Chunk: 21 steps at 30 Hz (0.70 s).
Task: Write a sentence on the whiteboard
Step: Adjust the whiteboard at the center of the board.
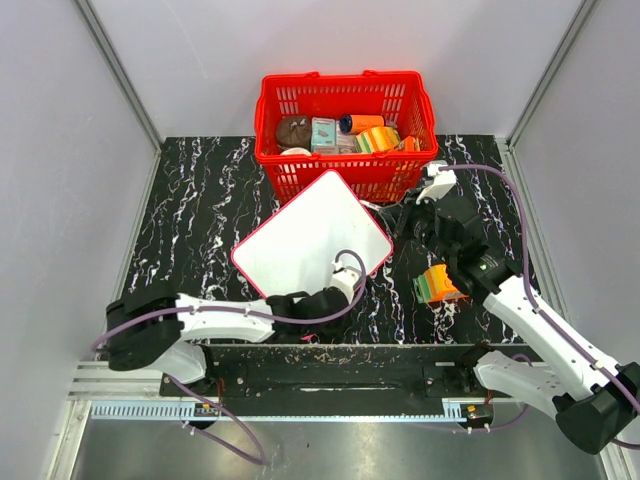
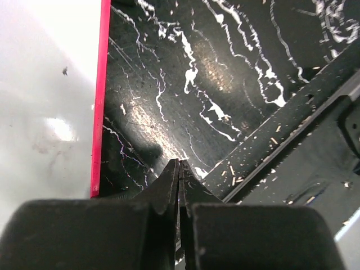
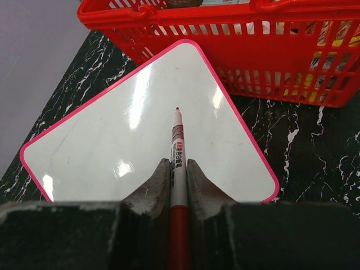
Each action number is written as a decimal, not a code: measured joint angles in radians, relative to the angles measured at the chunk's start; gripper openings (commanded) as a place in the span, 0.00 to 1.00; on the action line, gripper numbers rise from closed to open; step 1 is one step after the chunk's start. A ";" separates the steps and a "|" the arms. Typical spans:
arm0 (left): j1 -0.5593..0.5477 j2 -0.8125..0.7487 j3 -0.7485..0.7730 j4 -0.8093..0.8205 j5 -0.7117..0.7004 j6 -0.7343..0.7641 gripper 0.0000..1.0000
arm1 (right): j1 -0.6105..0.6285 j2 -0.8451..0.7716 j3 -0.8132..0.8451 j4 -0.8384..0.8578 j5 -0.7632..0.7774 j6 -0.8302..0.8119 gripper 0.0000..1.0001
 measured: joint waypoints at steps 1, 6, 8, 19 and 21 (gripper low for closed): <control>-0.005 0.022 0.000 0.011 -0.007 -0.002 0.00 | 0.000 0.000 0.000 0.000 0.003 0.000 0.00; -0.019 0.080 0.000 0.020 -0.047 -0.014 0.00 | 0.000 -0.001 -0.005 0.000 0.018 0.000 0.00; -0.021 0.084 0.000 0.015 -0.068 -0.022 0.00 | 0.000 -0.002 -0.008 -0.001 0.021 0.000 0.00; -0.024 0.045 -0.084 -0.027 -0.142 -0.099 0.00 | -0.003 0.001 -0.010 -0.002 0.025 0.000 0.00; -0.024 0.031 -0.097 -0.031 -0.154 -0.118 0.00 | -0.003 0.002 -0.011 -0.002 0.026 0.000 0.00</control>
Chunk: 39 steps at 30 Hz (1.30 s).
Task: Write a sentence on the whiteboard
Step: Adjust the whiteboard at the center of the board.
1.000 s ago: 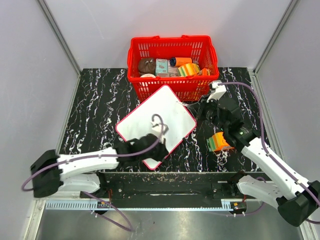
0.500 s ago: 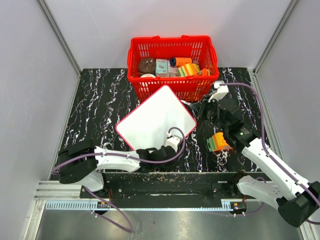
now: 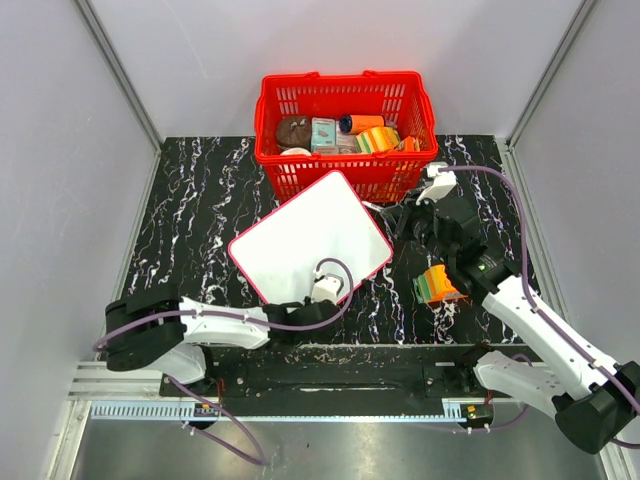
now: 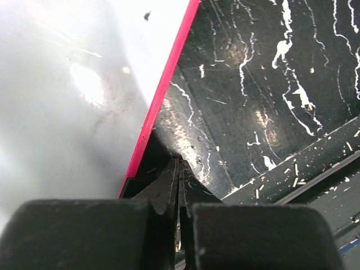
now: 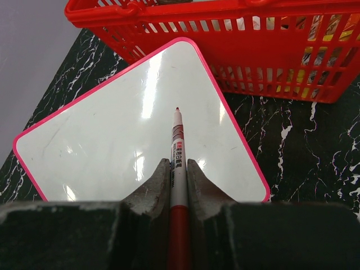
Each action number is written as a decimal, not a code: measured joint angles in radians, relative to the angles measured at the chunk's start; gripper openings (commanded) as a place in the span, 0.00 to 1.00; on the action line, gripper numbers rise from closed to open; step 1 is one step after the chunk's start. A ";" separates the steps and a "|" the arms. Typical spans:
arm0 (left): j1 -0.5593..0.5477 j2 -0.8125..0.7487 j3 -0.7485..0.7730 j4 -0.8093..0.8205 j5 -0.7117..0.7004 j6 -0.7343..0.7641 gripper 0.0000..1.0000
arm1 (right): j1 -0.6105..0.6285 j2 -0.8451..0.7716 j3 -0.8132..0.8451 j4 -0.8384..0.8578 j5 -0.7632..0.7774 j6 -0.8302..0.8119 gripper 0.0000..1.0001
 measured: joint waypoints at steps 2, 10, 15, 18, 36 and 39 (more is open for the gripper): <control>0.000 -0.013 -0.010 -0.010 -0.015 -0.019 0.00 | -0.001 0.002 -0.001 0.000 0.000 0.000 0.00; 0.013 -0.060 -0.031 -0.093 -0.089 -0.064 0.00 | -0.002 0.008 -0.002 0.000 -0.005 0.000 0.00; 0.055 -0.118 -0.081 -0.109 -0.116 -0.080 0.00 | -0.002 0.010 -0.003 0.000 -0.008 0.000 0.00; 0.084 -0.164 -0.113 -0.130 -0.132 -0.083 0.00 | -0.002 0.013 -0.003 0.001 -0.008 0.000 0.00; 0.196 -0.096 -0.087 -0.052 -0.134 -0.057 0.05 | -0.003 0.023 -0.003 0.001 -0.017 0.000 0.00; 0.189 -0.093 -0.080 -0.057 -0.127 -0.038 0.16 | -0.003 0.023 -0.003 0.001 -0.017 0.000 0.00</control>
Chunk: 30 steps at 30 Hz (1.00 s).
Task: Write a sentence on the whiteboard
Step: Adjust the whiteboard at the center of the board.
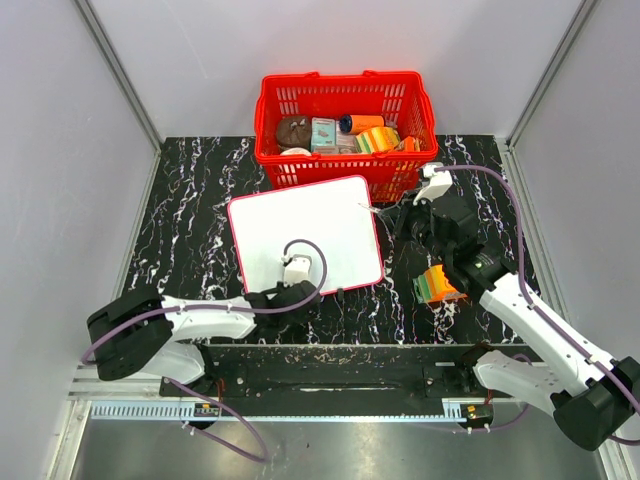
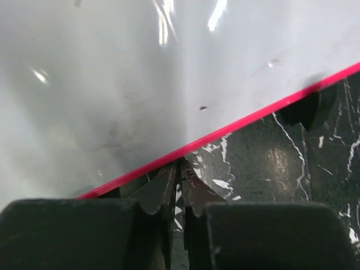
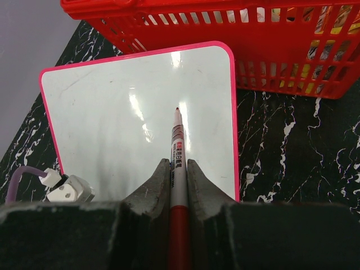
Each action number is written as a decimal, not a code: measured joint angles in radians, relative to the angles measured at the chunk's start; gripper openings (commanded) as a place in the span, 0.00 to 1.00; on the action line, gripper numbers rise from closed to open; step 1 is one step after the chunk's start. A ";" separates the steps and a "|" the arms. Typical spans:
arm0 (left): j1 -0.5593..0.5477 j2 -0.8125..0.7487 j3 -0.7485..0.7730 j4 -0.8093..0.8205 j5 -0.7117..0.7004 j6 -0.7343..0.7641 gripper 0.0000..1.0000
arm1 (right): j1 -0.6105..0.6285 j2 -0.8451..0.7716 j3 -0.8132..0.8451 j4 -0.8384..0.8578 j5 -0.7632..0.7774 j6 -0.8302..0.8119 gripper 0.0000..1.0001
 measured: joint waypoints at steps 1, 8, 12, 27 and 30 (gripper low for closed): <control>-0.003 0.000 0.003 -0.002 0.004 0.006 0.20 | 0.000 0.000 0.000 0.000 0.000 0.000 0.00; -0.078 0.009 0.046 -0.026 0.064 0.031 0.63 | 0.000 0.000 0.000 0.000 0.000 0.000 0.00; -0.119 0.066 0.100 -0.027 0.084 0.028 0.70 | 0.000 0.000 0.000 0.000 0.000 0.000 0.00; -0.105 -0.093 0.263 -0.201 0.054 0.125 0.99 | 0.000 -0.010 -0.005 0.000 -0.015 0.000 0.00; -0.019 -0.177 0.280 -0.192 0.102 0.172 0.99 | 0.000 -0.010 -0.006 0.000 -0.018 -0.001 0.00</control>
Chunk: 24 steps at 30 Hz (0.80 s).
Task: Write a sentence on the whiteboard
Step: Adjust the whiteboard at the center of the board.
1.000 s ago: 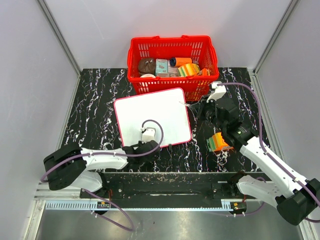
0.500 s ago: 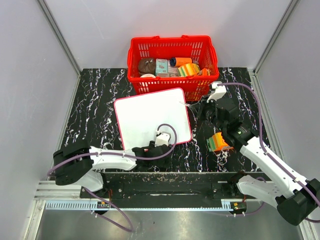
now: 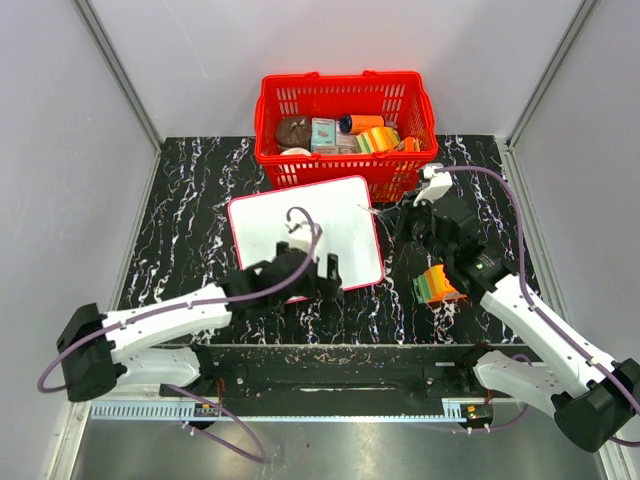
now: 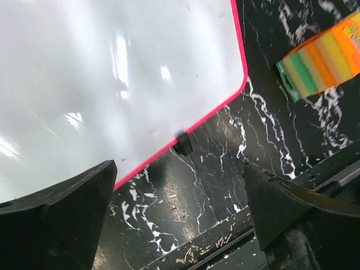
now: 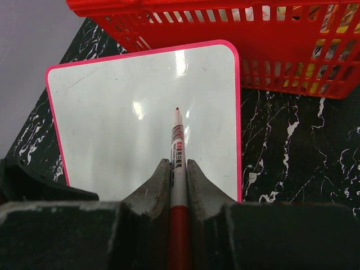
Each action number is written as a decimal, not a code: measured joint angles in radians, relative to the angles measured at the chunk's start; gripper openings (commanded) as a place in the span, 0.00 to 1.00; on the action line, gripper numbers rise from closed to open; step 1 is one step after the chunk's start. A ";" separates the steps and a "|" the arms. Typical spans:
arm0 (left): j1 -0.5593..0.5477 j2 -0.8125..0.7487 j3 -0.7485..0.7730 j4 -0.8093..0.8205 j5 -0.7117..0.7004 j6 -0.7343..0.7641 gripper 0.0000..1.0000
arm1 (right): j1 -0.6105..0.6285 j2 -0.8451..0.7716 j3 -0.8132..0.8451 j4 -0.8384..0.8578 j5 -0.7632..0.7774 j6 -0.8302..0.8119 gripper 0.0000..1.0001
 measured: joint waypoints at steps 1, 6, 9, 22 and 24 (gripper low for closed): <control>0.041 -0.027 0.000 0.003 0.023 0.017 0.99 | 0.000 0.000 0.000 0.000 0.000 0.000 0.00; 0.261 -0.151 -0.029 0.022 0.167 0.077 0.99 | 0.000 0.000 0.000 0.000 -0.015 0.000 0.00; 0.385 -0.249 -0.074 0.019 0.225 0.093 0.99 | 0.000 0.000 -0.004 0.000 -0.025 0.000 0.00; 0.923 -0.546 -0.220 -0.016 0.473 0.090 0.99 | 0.000 0.031 -0.005 0.001 -0.080 0.000 0.00; 1.012 -0.536 -0.237 -0.015 0.522 0.083 0.99 | 0.000 0.031 -0.005 0.001 -0.080 0.000 0.00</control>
